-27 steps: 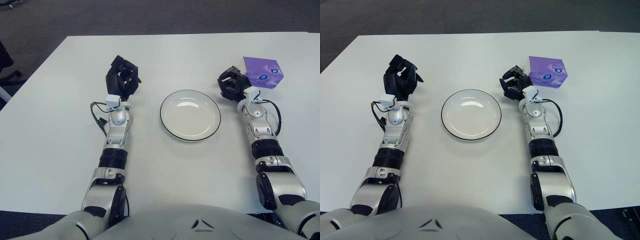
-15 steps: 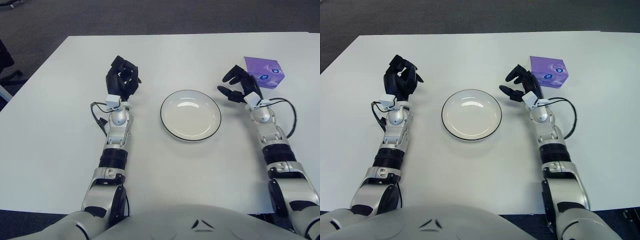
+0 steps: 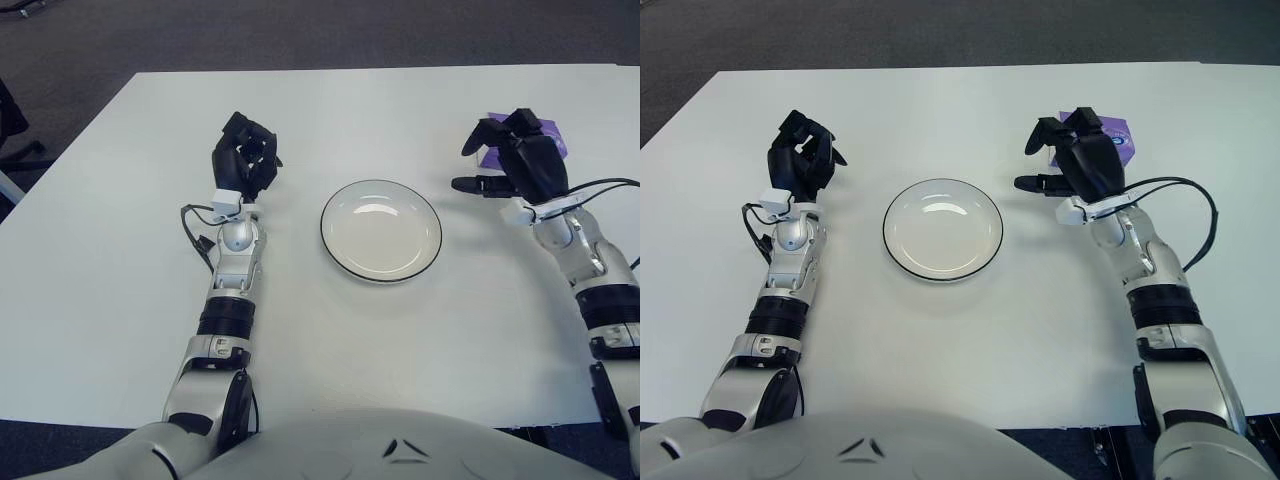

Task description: Put the tissue paper into the plate.

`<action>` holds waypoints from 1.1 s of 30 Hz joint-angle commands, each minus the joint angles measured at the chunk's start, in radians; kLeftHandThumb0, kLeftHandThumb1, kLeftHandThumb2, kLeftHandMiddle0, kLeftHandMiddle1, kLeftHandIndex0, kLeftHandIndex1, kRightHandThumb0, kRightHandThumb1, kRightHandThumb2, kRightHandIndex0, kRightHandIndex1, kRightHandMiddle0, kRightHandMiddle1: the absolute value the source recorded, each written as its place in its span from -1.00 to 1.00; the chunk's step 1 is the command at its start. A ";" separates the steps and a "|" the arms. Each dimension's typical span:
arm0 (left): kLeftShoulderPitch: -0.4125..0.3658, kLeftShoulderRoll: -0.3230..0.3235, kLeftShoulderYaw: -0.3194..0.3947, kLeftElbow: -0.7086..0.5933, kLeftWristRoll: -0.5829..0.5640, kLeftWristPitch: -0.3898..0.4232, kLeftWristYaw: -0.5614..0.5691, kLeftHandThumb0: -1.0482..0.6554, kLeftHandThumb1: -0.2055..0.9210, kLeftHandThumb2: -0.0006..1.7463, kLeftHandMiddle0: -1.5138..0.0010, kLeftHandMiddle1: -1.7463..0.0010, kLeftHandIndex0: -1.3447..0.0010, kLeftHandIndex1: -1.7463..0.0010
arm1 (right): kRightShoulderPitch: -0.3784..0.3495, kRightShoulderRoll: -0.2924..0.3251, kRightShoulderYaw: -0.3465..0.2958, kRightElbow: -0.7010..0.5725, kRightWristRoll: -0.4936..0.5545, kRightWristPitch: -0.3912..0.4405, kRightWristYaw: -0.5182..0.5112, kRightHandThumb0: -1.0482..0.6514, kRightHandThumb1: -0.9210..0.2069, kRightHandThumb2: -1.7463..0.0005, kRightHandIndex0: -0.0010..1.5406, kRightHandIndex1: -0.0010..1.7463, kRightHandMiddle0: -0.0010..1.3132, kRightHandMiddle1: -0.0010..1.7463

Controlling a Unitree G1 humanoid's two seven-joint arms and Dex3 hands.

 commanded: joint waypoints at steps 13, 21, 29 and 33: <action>0.275 -0.054 0.008 0.119 0.009 0.015 0.024 -0.08 1.00 -0.60 -0.22 -1.00 -0.12 -1.00 | -0.122 -0.094 0.034 0.136 -0.169 0.049 -0.260 0.08 -1.00 0.62 -0.26 0.25 -0.57 0.76; 0.276 -0.049 0.012 0.118 0.008 0.017 0.023 -0.09 1.00 -0.60 -0.21 -1.00 -0.11 -1.00 | -0.175 -0.092 0.050 0.190 -0.147 0.118 -0.180 -0.41 -1.00 0.46 0.05 -0.86 -0.18 -0.42; 0.280 -0.045 0.014 0.115 0.008 0.020 0.023 -0.09 1.00 -0.60 -0.21 -1.00 -0.11 -1.00 | -0.239 -0.087 0.089 0.283 -0.153 0.186 -0.115 -0.54 -1.00 0.31 -0.04 -0.99 -0.11 -0.70; 0.282 -0.045 0.014 0.110 0.010 0.025 0.027 -0.09 1.00 -0.60 -0.21 -1.00 -0.11 -1.00 | -0.271 -0.085 0.109 0.324 -0.149 0.232 -0.055 -0.62 -1.00 0.17 -0.17 -1.00 -0.15 -0.76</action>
